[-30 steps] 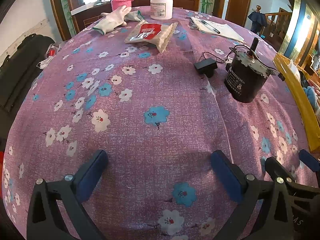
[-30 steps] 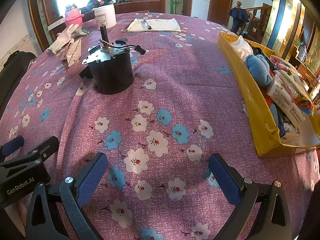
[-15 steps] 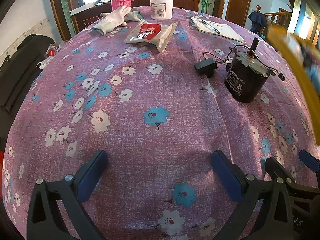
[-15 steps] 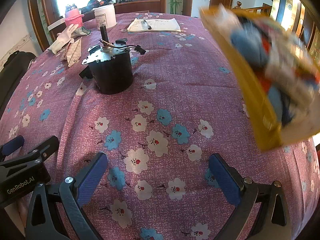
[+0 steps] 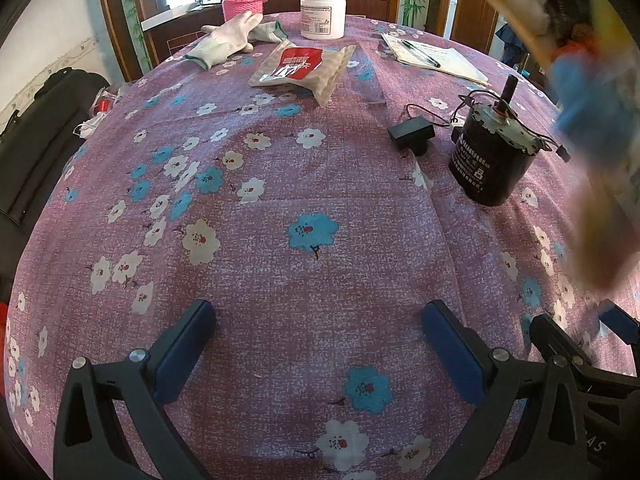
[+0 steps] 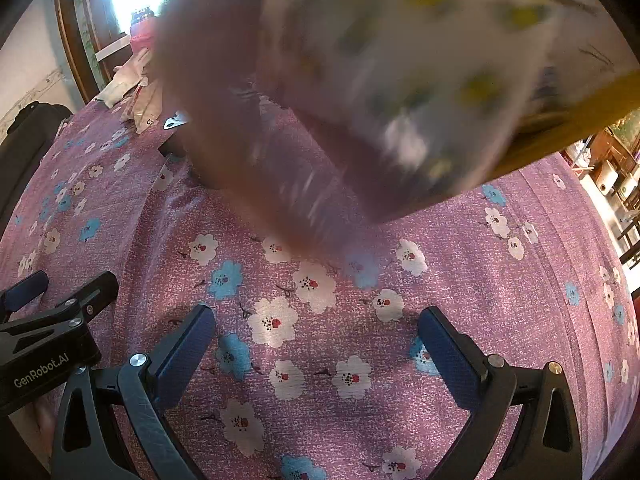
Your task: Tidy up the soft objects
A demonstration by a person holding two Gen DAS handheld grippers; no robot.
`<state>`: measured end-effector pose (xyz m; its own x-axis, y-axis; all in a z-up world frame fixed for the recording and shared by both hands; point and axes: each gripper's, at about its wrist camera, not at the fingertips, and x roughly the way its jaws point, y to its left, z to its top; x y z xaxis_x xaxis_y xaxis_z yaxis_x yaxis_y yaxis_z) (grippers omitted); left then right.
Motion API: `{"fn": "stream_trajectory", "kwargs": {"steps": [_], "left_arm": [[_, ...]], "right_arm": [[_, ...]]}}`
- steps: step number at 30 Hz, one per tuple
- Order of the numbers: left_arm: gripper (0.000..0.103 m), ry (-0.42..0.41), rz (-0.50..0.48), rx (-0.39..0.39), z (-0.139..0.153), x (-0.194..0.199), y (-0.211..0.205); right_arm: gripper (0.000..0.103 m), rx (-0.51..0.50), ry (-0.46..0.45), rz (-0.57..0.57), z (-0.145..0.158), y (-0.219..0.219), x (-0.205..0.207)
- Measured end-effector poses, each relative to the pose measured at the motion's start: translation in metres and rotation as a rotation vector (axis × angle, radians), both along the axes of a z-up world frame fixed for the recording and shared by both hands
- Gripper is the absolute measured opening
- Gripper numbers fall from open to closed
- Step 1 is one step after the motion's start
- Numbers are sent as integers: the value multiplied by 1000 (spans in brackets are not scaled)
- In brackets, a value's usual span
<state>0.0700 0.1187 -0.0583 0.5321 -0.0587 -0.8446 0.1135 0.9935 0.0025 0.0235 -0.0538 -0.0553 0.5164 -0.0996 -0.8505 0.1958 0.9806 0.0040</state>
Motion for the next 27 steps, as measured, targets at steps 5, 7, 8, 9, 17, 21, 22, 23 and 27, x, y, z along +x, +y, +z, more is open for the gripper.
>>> {"fn": "stream_trajectory", "kwargs": {"steps": [5,7,8,9,17,21,22,23,27], "left_arm": [[103,0,0,-1,0,1,0],[103,0,-1,0,0,1,0],[103,0,0,-1,0,1,0],[103,0,-1,0,0,1,0],[103,0,-1,0,0,1,0],[103,1,-1,0,0,2,-1],[103,1,-1,0,0,2,-1],[103,1,-1,0,0,2,-1],[103,1,-1,-1,0,2,-1]], "right_arm": [[103,0,0,0,1,0,1],[103,0,1,0,1,0,1],[103,0,1,-1,1,0,1],[103,0,1,-1,1,0,0],[103,0,1,-1,1,1,0],[103,0,1,-1,2,2,1],[103,0,1,-1,1,1,0],[103,0,1,-1,1,1,0],[103,0,1,-1,1,1,0]]}}
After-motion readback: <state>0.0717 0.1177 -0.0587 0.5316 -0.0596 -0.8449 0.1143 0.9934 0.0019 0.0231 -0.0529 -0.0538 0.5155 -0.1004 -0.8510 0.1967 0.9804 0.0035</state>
